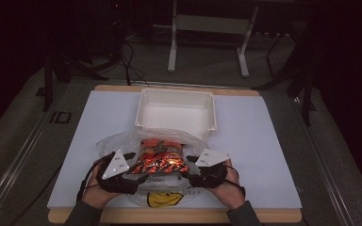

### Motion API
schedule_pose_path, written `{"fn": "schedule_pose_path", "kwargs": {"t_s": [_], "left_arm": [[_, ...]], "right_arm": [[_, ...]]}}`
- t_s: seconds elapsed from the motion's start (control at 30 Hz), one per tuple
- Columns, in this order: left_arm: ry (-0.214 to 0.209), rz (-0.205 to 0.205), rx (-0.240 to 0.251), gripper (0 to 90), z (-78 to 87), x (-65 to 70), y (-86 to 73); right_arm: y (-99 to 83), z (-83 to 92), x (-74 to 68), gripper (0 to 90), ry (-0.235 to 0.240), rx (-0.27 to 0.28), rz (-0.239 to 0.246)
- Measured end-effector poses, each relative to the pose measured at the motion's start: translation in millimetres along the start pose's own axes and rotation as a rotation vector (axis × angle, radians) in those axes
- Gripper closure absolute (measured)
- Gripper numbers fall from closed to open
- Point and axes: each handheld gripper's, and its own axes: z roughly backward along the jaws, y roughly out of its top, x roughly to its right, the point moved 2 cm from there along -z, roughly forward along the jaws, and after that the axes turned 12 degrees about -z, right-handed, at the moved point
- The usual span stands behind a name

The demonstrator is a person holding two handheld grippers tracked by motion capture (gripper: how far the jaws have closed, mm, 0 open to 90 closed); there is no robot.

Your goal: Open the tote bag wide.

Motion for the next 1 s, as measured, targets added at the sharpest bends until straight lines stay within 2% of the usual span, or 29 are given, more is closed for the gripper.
{"fn": "schedule_pose_path", "kwargs": {"t_s": [0.07,0.17,0.3,0.5,0.67,1.0], "left_arm": [[0.018,-0.033,0.003,18.0,-3.3,-1.6,5.7],[0.03,-0.057,0.031,21.3,-4.0,-2.8,13.7],[0.033,-0.084,0.069,34.8,-5.1,-3.8,20.7],[0.033,-0.074,0.103,51.7,-4.0,-13.3,26.6],[0.0,-0.052,0.107,65.0,-4.9,-21.2,34.3],[-0.066,-0.019,0.136,78.8,-6.4,-32.7,47.4]], "right_arm": [[0.7,-0.3,0.7,45.5,0.003,0.0,-0.002],[1.0,-0.7,2.4,45.7,0.004,-0.001,-0.006],[-0.3,-2.6,5.3,46.2,-0.007,-0.01,-0.016],[-3.9,-3.6,7.8,46.4,-0.015,-0.029,-0.022],[-6.5,-2.8,9.7,46.5,-0.017,-0.034,-0.03],[-11.4,-1.5,12.6,46.5,-0.023,-0.041,-0.04]]}}
